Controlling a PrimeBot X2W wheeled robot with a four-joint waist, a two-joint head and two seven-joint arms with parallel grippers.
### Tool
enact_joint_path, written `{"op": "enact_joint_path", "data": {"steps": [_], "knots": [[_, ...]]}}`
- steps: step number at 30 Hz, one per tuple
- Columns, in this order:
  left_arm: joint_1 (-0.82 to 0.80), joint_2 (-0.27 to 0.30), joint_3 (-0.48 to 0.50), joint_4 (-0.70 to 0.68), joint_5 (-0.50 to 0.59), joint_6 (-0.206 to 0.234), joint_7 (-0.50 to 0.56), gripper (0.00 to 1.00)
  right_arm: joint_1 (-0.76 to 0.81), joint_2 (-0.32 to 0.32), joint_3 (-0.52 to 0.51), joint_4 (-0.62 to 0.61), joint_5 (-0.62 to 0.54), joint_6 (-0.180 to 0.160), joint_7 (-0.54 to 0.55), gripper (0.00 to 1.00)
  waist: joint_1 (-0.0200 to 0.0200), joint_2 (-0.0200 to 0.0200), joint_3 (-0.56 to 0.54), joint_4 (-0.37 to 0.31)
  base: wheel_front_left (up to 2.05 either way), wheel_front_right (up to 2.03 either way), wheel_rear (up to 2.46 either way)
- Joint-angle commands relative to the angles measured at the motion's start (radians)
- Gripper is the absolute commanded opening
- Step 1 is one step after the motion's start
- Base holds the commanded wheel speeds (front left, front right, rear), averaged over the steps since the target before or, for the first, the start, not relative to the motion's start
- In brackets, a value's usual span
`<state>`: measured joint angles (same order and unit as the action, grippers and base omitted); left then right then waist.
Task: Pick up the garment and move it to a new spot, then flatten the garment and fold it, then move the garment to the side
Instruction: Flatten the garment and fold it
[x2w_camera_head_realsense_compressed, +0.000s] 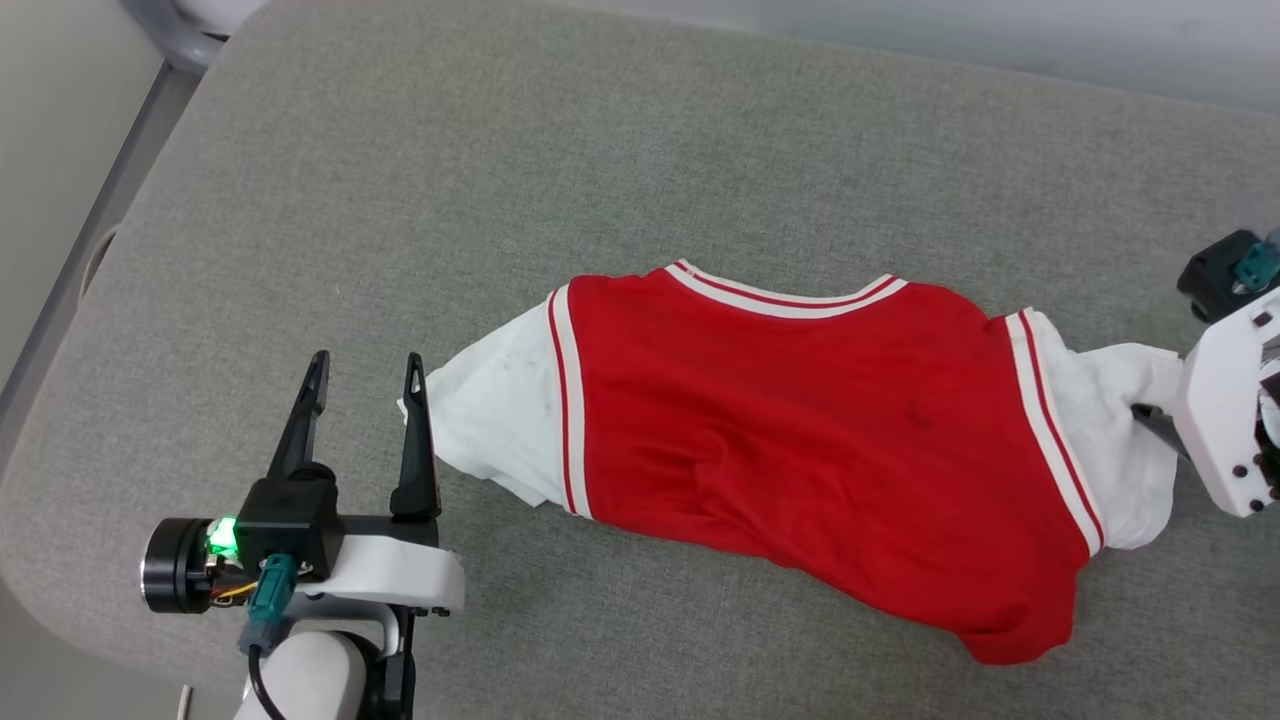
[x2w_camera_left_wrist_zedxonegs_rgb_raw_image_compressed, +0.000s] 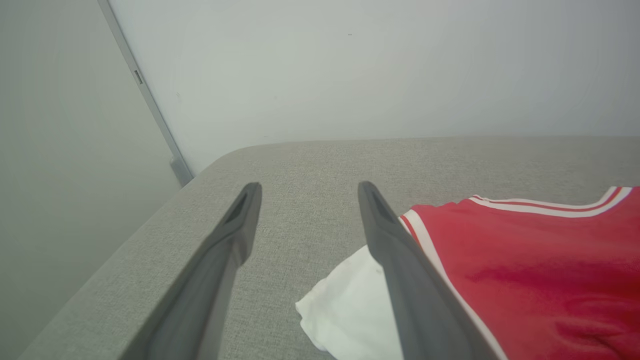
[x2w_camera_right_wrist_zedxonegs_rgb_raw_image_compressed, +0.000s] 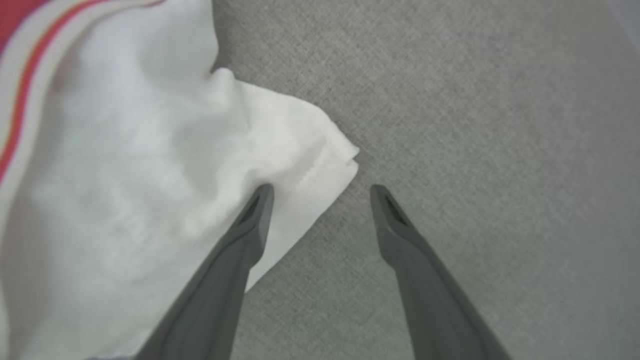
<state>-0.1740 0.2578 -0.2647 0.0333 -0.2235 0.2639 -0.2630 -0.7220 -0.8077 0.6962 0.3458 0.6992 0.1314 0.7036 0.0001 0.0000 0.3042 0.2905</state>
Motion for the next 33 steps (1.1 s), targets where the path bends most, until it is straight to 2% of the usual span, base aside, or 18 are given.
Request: {"op": "enact_joint_path", "data": {"steps": [1, 11, 12, 13, 22, 28, 33], "knots": [[-0.011, -0.014, 0.010, -0.001, 0.015, -0.010, -0.003, 1.00, -0.018, 0.013, 0.021, 0.021, 0.001, -0.001, -0.004, 1.00, -0.0001, 0.0000, 0.016, 0.011, 0.00, 0.00, 0.00], [-0.009, -0.081, 0.064, 0.003, 0.070, -0.062, -0.003, 1.00, 0.025, 0.035, 0.148, 0.112, 0.066, 0.001, -0.011, 1.00, -0.0001, 0.0000, 0.036, 0.021, 0.00, 0.00, 0.00], [-0.005, -0.085, 0.071, 0.004, 0.075, -0.067, -0.003, 1.00, 0.022, 0.034, 0.154, 0.113, 0.069, 0.001, -0.026, 0.47, -0.0001, 0.0000, 0.032, 0.018, 0.00, 0.00, 0.00], [0.000, -0.090, 0.079, 0.005, 0.078, -0.068, -0.003, 1.00, 0.018, 0.033, 0.155, 0.114, 0.073, 0.001, -0.044, 0.00, -0.0001, 0.0000, 0.027, 0.015, 0.00, 0.00, 0.00], [0.052, -0.100, 0.143, 0.015, 0.106, -0.094, -0.002, 1.00, -0.004, -0.011, 0.102, 0.085, 0.089, -0.001, -0.269, 0.00, -0.0001, 0.0000, -0.046, -0.032, 0.00, 0.00, 0.00], [0.085, -0.099, 0.180, 0.015, 0.119, -0.106, -0.002, 1.00, 0.088, -0.056, 0.030, 0.079, 0.115, -0.001, -0.354, 0.00, -0.0001, 0.0000, -0.085, -0.071, 0.00, 0.00, 0.00], [0.104, -0.102, 0.197, 0.019, 0.125, -0.121, -0.003, 1.00, 0.207, -0.049, -0.040, 0.100, 0.148, -0.001, -0.402, 0.00, -0.0001, 0.0000, -0.110, -0.095, 0.00, 0.00, 0.00]]}}
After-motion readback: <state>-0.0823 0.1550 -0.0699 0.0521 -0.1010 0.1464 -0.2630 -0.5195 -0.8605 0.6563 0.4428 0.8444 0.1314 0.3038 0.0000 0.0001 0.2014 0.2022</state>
